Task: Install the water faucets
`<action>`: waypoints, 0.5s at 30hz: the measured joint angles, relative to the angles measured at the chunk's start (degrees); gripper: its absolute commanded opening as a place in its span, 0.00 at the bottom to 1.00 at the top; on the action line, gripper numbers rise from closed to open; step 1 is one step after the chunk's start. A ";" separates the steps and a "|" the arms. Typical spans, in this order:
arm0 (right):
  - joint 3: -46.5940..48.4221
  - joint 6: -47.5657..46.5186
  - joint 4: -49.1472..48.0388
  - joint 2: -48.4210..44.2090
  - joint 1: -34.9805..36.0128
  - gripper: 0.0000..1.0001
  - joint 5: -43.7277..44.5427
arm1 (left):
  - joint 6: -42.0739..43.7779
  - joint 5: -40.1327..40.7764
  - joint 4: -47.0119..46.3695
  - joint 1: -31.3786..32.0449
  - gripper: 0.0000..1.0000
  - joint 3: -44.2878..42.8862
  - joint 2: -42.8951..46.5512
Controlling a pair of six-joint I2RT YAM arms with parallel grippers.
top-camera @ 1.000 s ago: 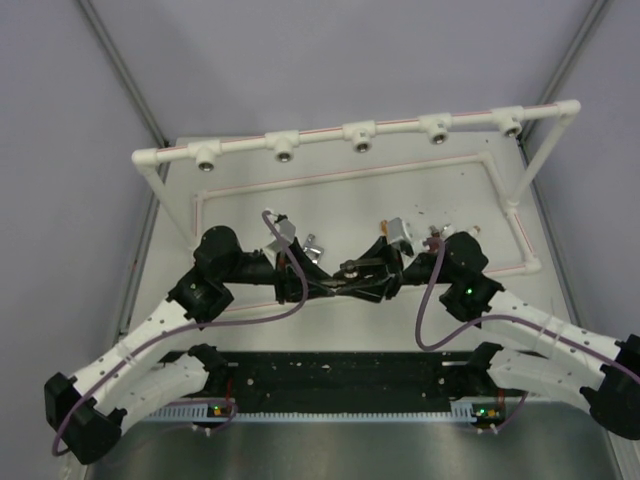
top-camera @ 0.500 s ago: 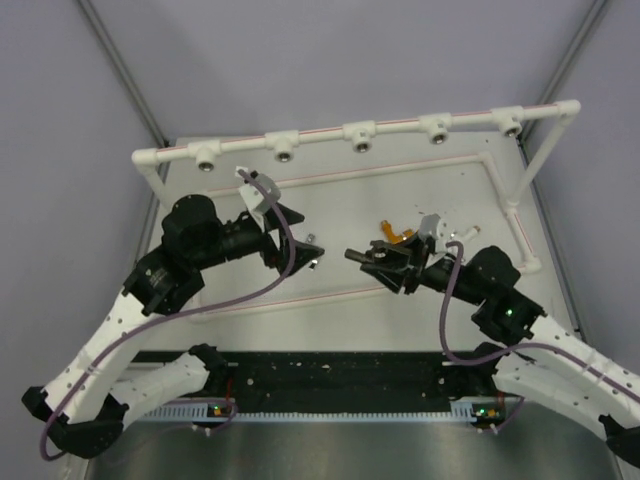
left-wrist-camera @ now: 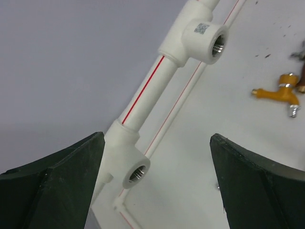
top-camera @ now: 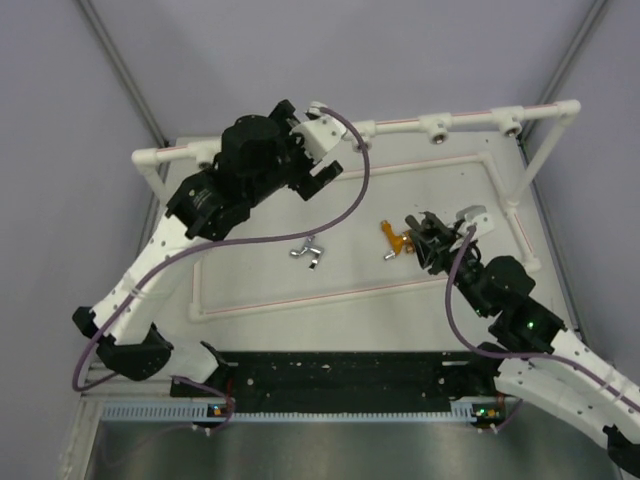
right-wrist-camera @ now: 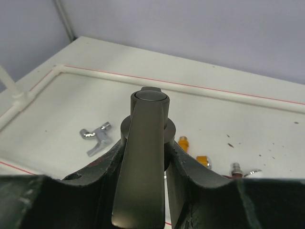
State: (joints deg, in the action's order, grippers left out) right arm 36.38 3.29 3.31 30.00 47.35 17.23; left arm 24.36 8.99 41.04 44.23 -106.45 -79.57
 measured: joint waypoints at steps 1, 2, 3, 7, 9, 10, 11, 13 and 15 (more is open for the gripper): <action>0.20 -0.22 0.68 0.07 0.00 0.00 2.03 | 2.75 0.66 0.20 -0.55 0.99 -0.22 -1.01; 0.46 -0.35 1.29 0.20 0.00 0.00 3.72 | 5.09 0.50 0.59 -1.44 0.99 -0.72 -2.14; 0.76 -0.59 1.64 0.52 0.00 0.00 5.38 | 7.48 -0.81 1.18 -3.08 0.99 -1.77 -3.61; 3.21 -1.57 2.86 2.27 -0.07 0.00 10.58 | 12.96 -5.62 1.55 -9.25 0.99 -4.52 -7.23; 4.87 -2.43 3.26 3.54 -0.70 0.00 12.39 | 15.67 -7.67 1.64 -11.28 0.98 -5.18 -8.39; 5.81 -2.75 3.54 4.26 -1.60 0.00 12.72 | 16.92 -9.05 1.64 -11.76 0.97 -5.40 -8.92; 7.10 -2.93 3.87 5.31 -3.52 0.00 12.79 | 18.25 -10.82 1.64 -12.13 0.95 -5.57 -9.53; 9.07 -2.56 4.37 6.80 -7.69 0.00 11.93 | 19.96 -13.25 1.62 -12.63 0.92 -5.75 -10.54; 11.32 -1.46 4.81 8.68 -14.34 0.00 9.31 | 21.35 -15.15 1.60 -12.81 0.88 -5.84 -11.61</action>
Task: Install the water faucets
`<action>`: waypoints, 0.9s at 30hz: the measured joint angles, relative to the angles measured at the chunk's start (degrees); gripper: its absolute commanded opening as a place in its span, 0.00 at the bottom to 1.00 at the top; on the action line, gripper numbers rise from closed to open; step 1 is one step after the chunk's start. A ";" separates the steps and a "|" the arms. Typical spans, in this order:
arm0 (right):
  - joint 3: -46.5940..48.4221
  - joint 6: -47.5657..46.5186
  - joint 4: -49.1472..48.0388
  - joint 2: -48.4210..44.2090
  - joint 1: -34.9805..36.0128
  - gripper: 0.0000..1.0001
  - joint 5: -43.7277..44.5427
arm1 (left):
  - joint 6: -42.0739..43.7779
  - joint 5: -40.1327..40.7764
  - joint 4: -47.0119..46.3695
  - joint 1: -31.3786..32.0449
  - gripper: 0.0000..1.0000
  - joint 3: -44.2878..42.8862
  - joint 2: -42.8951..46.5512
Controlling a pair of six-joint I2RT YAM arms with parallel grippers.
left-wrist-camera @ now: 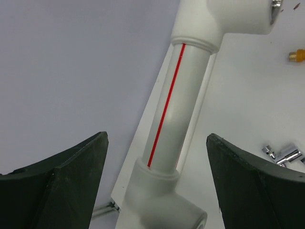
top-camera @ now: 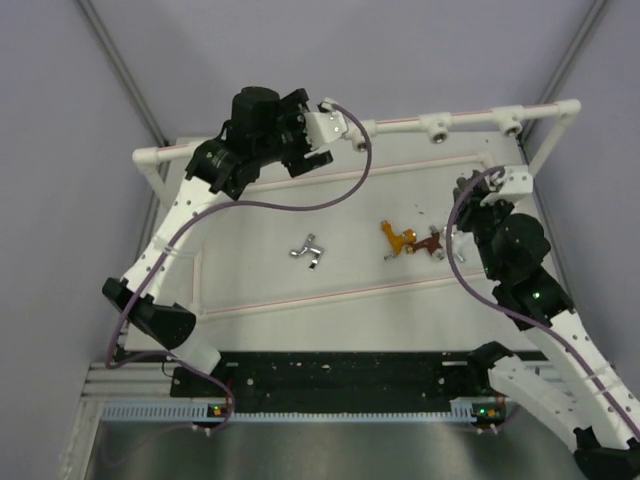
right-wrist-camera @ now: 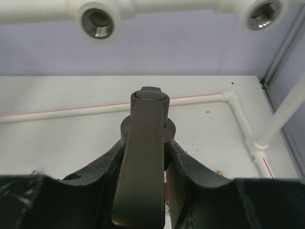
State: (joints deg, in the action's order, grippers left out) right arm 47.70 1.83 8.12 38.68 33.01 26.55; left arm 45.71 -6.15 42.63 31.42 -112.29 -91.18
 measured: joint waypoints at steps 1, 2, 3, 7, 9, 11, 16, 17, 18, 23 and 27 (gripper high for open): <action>0.85 0.90 0.15 0.90 -3.50 0.00 -1.53 | 0.68 -0.85 -0.09 -0.07 0.83 0.00 -0.57; 1.62 1.95 0.24 1.77 -7.21 0.00 -4.00 | 1.20 -1.55 -0.20 -0.07 0.78 0.00 -1.01; 2.19 3.06 0.28 2.56 -10.56 0.00 -6.03 | 1.53 -2.14 -0.37 -0.07 0.74 0.07 -1.16; 2.67 7.74 0.26 4.04 -21.75 0.00 -14.97 | 2.93 -3.63 -3.17 0.02 0.51 1.55 -1.25; 2.64 10.01 -0.42 4.15 -26.21 0.00 -18.91 | 3.34 -3.89 -4.83 0.09 0.34 2.49 -1.20; 2.51 11.67 -2.40 4.07 -29.55 0.00 -22.40 | 4.31 -3.52 -7.23 0.17 0.20 3.39 -1.20; 0.09 13.27 -11.96 2.97 -32.59 0.00 -27.67 | 6.49 -2.45 -8.28 0.55 0.00 4.98 -0.22; -0.87 13.38 -14.38 2.82 -33.09 0.00 -28.79 | 6.47 -2.27 -8.50 0.59 0.00 5.33 0.02; -1.75 13.42 -16.63 2.80 -33.59 0.00 -29.66 | 6.47 -2.05 -8.72 0.70 0.00 5.77 0.33; -5.40 14.14 -26.23 4.57 -38.29 0.00 -36.04 | 6.47 -0.39 -9.46 0.98 0.00 8.28 2.51; -9.03 17.90 -35.43 5.88 -45.79 0.00 -43.65 | 5.60 1.99 -6.82 0.94 0.00 9.31 4.90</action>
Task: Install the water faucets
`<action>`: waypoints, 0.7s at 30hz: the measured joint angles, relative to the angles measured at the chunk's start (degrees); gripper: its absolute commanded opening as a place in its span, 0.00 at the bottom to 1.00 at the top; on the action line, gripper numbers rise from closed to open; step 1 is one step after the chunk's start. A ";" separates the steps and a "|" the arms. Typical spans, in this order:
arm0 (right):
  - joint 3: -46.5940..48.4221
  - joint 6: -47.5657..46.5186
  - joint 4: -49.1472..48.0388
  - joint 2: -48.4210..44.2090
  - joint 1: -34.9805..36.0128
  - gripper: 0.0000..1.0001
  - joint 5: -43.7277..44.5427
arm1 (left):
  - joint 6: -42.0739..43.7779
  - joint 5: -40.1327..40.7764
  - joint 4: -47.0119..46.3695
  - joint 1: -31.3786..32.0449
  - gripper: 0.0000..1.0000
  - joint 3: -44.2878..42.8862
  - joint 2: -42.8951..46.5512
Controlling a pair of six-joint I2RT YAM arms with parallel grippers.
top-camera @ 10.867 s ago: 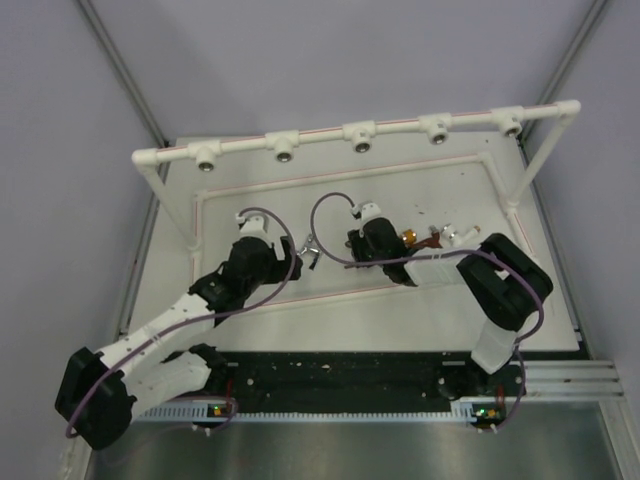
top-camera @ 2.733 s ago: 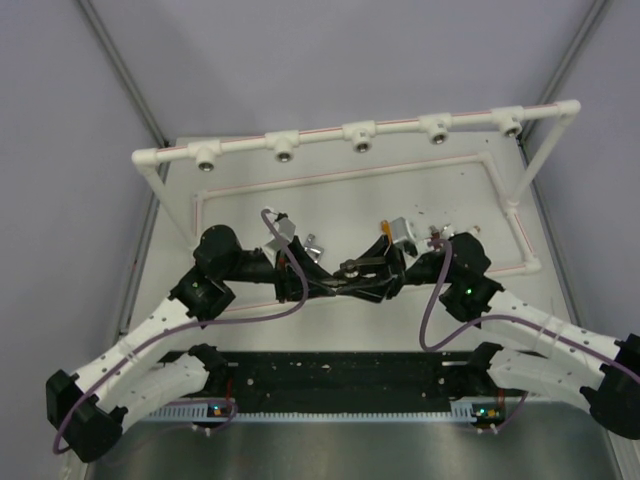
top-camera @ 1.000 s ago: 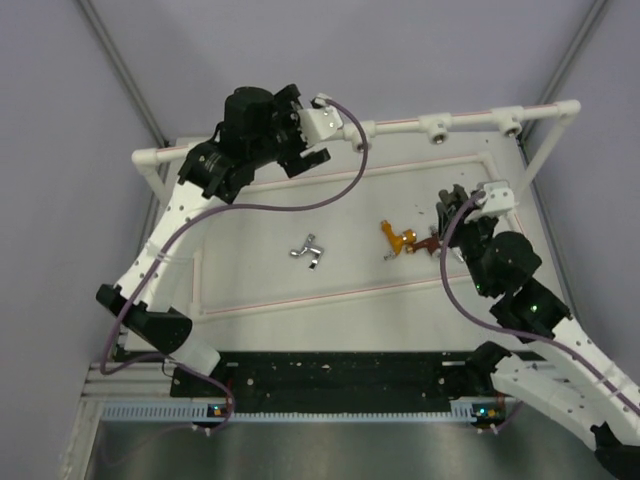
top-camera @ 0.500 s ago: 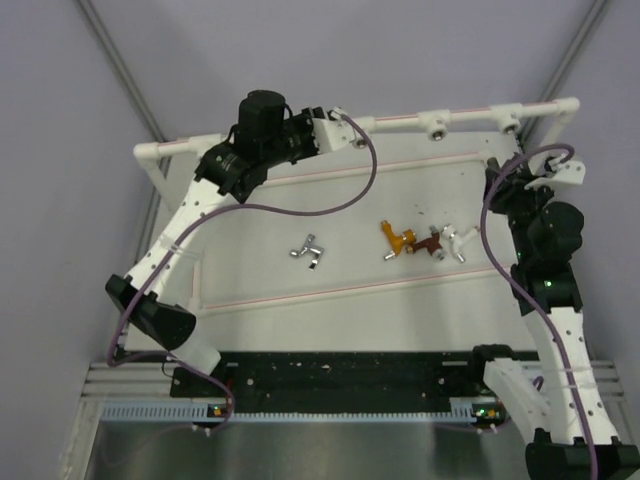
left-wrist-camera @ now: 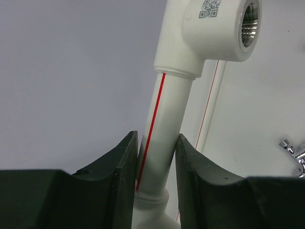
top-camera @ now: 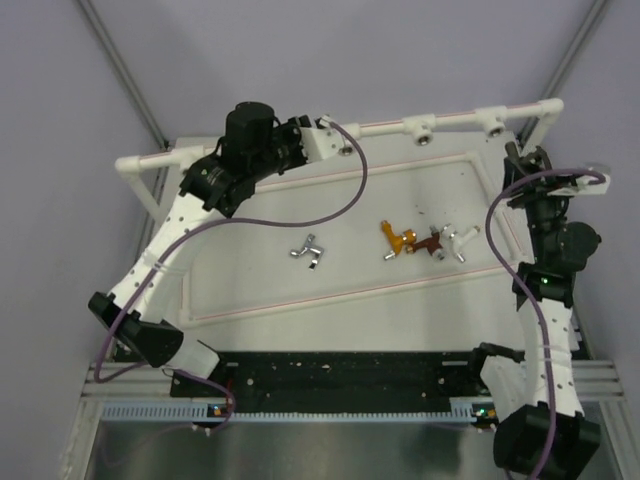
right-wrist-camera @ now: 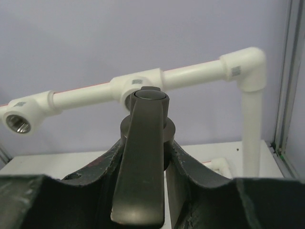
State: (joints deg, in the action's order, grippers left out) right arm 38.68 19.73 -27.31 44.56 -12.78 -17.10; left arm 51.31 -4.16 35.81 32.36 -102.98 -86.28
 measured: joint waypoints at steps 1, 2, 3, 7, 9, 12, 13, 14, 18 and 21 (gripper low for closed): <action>-0.68 1.40 -2.60 0.52 -2.29 0.00 -1.88 | -0.33 0.61 0.79 -0.02 0.00 0.09 0.50; -1.27 2.51 -5.16 1.09 -4.07 0.00 -3.43 | -0.66 1.22 1.62 -0.02 0.00 0.20 1.07; -1.92 3.45 -8.02 1.68 -5.46 0.00 -4.85 | -0.92 1.70 2.27 -0.02 0.00 0.31 1.49; -3.37 6.12 -18.40 4.39 -6.78 0.00 -10.38 | -2.16 3.50 3.76 -0.04 0.00 1.46 3.41; -3.37 7.82 -23.96 6.73 -6.75 0.00 -13.73 | -2.56 4.04 3.93 -0.04 0.00 2.08 4.15; -3.32 9.66 -29.90 9.94 -6.80 0.00 -18.01 | -3.41 4.68 3.80 -0.04 0.01 2.64 4.70; -3.30 9.90 -30.73 10.75 -6.80 0.00 -19.56 | -3.52 4.70 3.61 -0.02 0.01 2.89 4.81; -3.30 9.90 -30.95 11.10 -6.80 0.00 -20.57 | -3.65 4.70 3.37 -0.02 0.01 3.04 4.94; -1.33 7.61 -27.56 11.23 -6.73 0.00 -24.37 | -4.44 4.96 2.12 0.15 0.01 4.09 5.44; 1.73 2.84 -20.92 10.19 -5.66 0.00 -24.83 | -4.70 5.38 1.79 0.42 0.01 4.37 5.55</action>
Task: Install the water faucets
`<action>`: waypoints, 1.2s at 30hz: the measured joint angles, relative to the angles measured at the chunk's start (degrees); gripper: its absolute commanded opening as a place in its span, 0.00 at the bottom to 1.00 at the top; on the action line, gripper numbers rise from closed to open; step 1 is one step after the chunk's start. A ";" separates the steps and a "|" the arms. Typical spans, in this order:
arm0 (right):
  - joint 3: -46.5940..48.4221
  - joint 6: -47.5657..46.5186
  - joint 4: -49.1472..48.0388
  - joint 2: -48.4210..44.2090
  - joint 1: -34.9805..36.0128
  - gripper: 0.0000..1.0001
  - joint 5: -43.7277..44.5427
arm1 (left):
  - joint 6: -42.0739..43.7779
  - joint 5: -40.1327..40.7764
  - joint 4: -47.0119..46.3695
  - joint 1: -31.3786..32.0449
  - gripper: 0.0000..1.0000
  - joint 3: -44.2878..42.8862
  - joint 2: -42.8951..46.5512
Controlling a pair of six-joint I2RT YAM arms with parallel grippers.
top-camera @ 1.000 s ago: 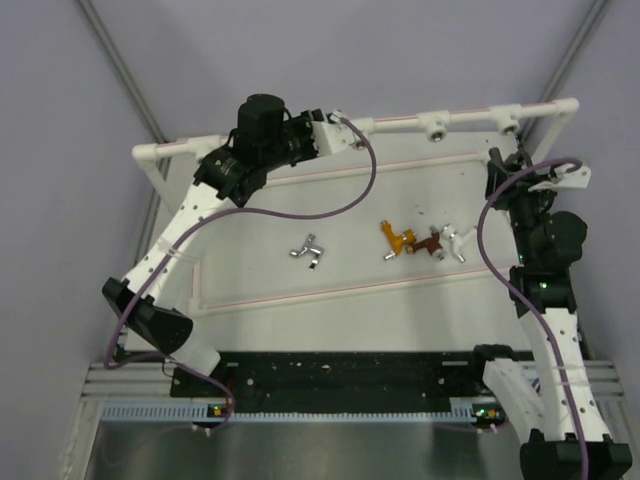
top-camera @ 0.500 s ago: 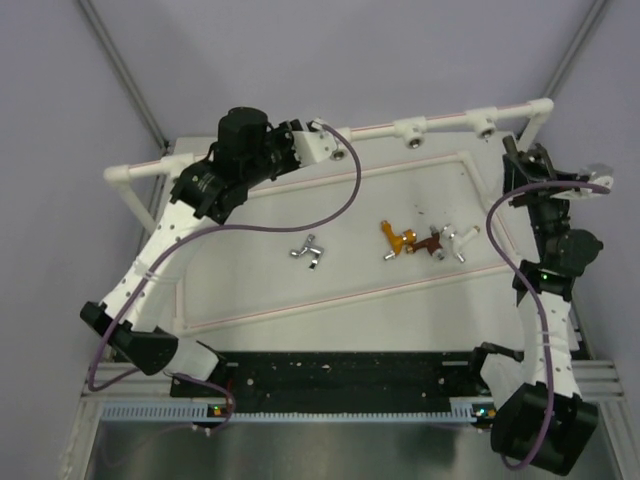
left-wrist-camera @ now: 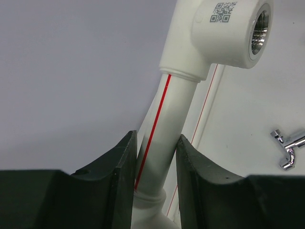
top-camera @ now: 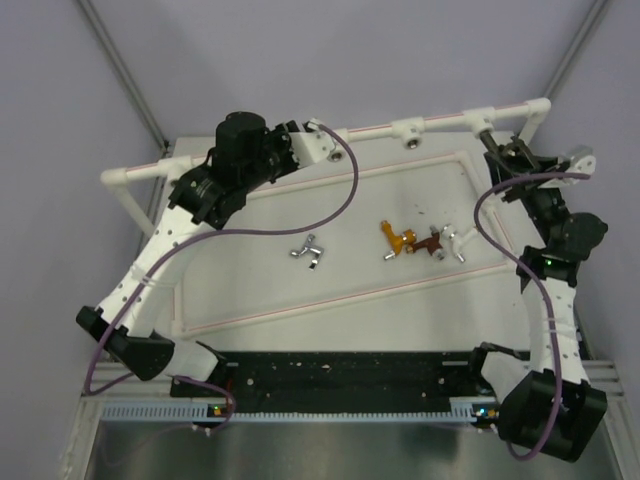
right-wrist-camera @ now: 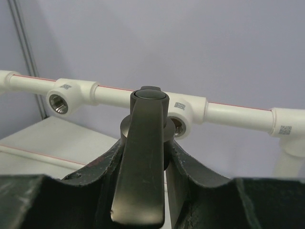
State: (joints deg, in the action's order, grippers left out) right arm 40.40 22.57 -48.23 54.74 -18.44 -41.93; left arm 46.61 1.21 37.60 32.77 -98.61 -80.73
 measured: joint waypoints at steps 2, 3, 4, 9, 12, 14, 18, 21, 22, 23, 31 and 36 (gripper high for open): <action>1.33 -3.34 3.52 -0.90 1.18 0.00 0.35 | -0.04 0.17 -0.26 0.02 0.01 0.13 0.02; 1.68 -4.76 4.83 -1.29 1.73 0.00 0.44 | -0.09 0.17 -0.33 0.02 0.01 0.17 0.02; 1.75 -5.64 5.25 -1.46 2.05 0.00 0.59 | -0.15 0.20 -0.35 0.02 0.01 0.17 0.02; 1.27 -8.72 5.84 -1.49 2.54 0.00 2.43 | -0.52 0.37 -0.39 0.15 0.02 0.17 0.02; 1.22 -10.01 6.01 -1.29 2.54 0.00 3.54 | -0.76 0.50 -0.39 0.22 0.34 0.17 0.02; 1.22 -10.58 6.05 -1.25 2.54 0.00 4.17 | -0.87 0.55 -0.48 0.22 0.56 0.17 0.02; 1.22 -11.15 6.34 -1.27 2.54 0.00 4.57 | -3.82 0.90 0.07 0.20 0.70 0.17 0.00; 1.22 -11.43 6.56 -1.27 2.54 0.00 4.59 | -4.76 -0.35 0.61 0.15 0.71 0.15 0.00; 1.22 -11.45 6.62 -1.27 2.54 0.00 4.59 | -4.76 -0.98 0.59 0.09 0.71 0.15 0.00; 1.22 -11.45 6.67 -1.27 2.54 0.00 4.57 | -4.74 -1.75 0.59 -0.02 0.71 0.13 -0.02; 0.37 -10.93 5.88 -1.25 2.56 0.00 4.37 | -2.78 -3.87 -0.94 0.00 0.67 -0.11 -2.54; -0.35 -10.84 5.81 -1.05 2.56 0.00 4.33 | -0.20 -1.66 -5.60 0.46 0.35 1.27 -4.20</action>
State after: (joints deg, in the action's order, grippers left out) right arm 40.05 11.73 -42.41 53.69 -15.88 -37.60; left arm 46.41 -0.45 32.01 33.23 -97.34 -84.93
